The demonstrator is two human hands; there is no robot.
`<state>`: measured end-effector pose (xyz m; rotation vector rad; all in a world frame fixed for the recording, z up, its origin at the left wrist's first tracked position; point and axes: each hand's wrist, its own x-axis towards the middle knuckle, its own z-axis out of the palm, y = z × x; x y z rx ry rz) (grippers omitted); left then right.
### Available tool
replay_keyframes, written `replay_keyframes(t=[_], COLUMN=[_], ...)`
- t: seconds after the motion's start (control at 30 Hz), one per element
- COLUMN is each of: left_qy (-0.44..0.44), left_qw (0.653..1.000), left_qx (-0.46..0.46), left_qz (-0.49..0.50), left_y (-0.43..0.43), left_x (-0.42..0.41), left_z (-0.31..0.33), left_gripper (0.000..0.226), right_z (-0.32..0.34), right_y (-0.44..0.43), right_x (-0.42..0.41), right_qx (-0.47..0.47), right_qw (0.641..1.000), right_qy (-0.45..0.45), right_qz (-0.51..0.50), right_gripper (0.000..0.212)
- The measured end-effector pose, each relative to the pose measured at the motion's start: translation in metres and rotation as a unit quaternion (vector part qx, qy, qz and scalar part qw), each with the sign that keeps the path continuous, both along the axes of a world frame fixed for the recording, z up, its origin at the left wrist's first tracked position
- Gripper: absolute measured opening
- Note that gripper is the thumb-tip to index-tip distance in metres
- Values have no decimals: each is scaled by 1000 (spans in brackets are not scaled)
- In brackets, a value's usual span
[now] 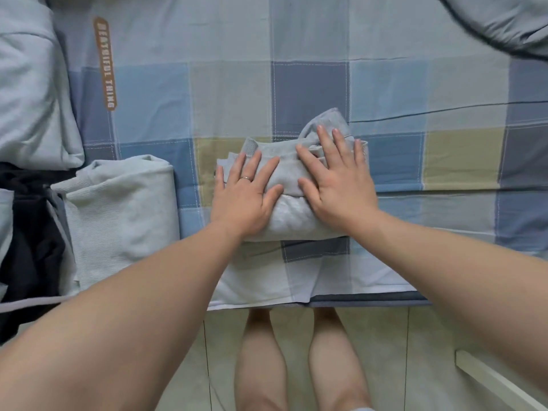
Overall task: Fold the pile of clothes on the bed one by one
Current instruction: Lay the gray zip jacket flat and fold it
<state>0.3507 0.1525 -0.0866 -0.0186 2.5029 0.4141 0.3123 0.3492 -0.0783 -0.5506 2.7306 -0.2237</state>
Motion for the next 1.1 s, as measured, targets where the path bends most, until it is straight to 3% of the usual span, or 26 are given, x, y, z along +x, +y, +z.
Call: replay_keyframes(t=[0.1, 0.3, 0.5, 0.6, 0.73, 0.93, 1.0, 1.1], left_qy=[25, 161, 187, 204, 220, 145, 105, -2], left_qw=[999, 985, 981, 975, 942, 875, 859, 837], left_qx=[-8, -1, 9, 21, 0, 48, 49, 56], left_qz=[27, 56, 53, 84, 253, 459, 498, 544], left_y=[0, 2, -1, -2, 2, 3, -1, -7], left_x=[1, 10, 10, 12, 19, 22, 17, 8], left_z=[-29, -78, -84, -87, -81, -64, -57, -44], left_gripper=[58, 59, 59, 57, 68, 111, 112, 110], right_z=[-36, -84, -90, -86, -71, -50, -44, -30], right_y=[3, 12, 13, 10, 9, 28, 42, 53], right_x=[-1, -3, -3, 2, 19, 13, 4, -3], right_qx=[5, -62, -96, -110, -156, -250, -277, -294], right_qw=[999, 992, 988, 984, 934, 868, 835, 773], right_qy=[18, 103, 110, 94, -20, -155, -230, -373], right_qz=[-25, -28, -40, -100, -322, -400, -417, -421], right_gripper=[60, 64, 67, 76, 107, 130, 122, 79])
